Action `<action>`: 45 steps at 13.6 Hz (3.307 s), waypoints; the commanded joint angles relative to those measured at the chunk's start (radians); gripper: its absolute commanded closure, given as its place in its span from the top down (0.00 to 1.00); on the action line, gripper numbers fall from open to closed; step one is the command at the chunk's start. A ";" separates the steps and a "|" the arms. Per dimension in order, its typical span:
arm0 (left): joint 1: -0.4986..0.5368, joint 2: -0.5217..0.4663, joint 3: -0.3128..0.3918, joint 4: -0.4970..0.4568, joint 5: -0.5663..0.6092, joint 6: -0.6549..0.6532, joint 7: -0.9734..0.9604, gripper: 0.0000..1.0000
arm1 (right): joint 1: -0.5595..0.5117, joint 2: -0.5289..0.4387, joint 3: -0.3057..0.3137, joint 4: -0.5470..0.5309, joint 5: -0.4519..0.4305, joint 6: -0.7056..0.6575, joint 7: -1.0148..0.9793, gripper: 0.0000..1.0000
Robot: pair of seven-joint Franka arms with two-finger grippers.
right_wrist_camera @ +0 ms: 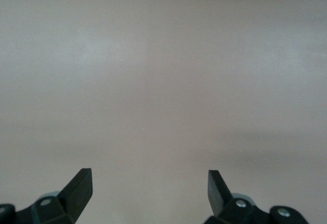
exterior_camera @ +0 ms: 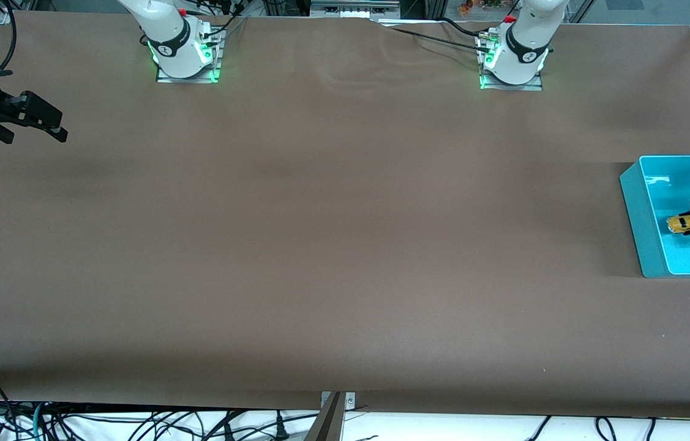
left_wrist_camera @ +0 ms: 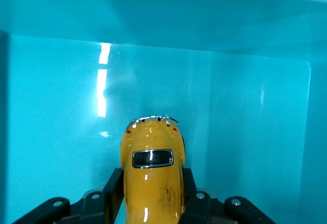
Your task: Wind and store yellow beetle car
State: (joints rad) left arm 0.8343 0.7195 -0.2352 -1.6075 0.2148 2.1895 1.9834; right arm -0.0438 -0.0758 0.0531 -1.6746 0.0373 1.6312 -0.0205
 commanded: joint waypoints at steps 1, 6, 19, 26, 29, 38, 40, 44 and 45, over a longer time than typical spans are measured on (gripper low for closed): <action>0.034 0.006 -0.016 0.003 0.021 0.000 0.029 0.16 | 0.007 -0.002 -0.001 0.015 -0.002 -0.014 0.008 1.00; 0.037 -0.008 -0.026 0.011 0.006 -0.032 0.034 1.00 | 0.007 -0.002 -0.001 0.015 -0.002 -0.013 0.008 1.00; -0.107 -0.189 -0.160 0.309 0.018 -0.687 -0.660 1.00 | 0.007 -0.002 -0.001 0.015 0.000 -0.014 0.007 1.00; -0.368 -0.345 -0.162 0.293 -0.014 -0.772 -1.327 1.00 | 0.007 -0.002 -0.001 0.015 0.001 -0.013 0.008 1.00; -0.446 -0.431 -0.153 0.212 -0.075 -0.754 -1.613 1.00 | 0.007 -0.002 -0.001 0.013 0.001 -0.014 0.007 1.00; -0.723 -0.709 0.121 -0.072 -0.210 -0.476 -1.957 1.00 | 0.009 -0.002 0.001 0.015 0.001 -0.014 0.008 1.00; -0.770 -0.709 0.169 -0.074 -0.215 -0.471 -2.006 1.00 | 0.009 -0.002 0.001 0.015 0.001 -0.014 0.008 1.00; -0.771 -0.722 0.172 -0.075 -0.212 -0.481 -1.999 1.00 | 0.009 -0.002 0.002 0.015 0.001 -0.014 0.007 1.00; -0.773 -0.729 0.172 -0.084 -0.213 -0.482 -1.999 1.00 | 0.009 -0.002 0.002 0.015 0.001 -0.014 0.008 1.00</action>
State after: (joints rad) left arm 0.0794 0.0317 -0.0788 -1.6518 0.0237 1.6949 -0.0006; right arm -0.0377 -0.0758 0.0537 -1.6746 0.0373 1.6312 -0.0205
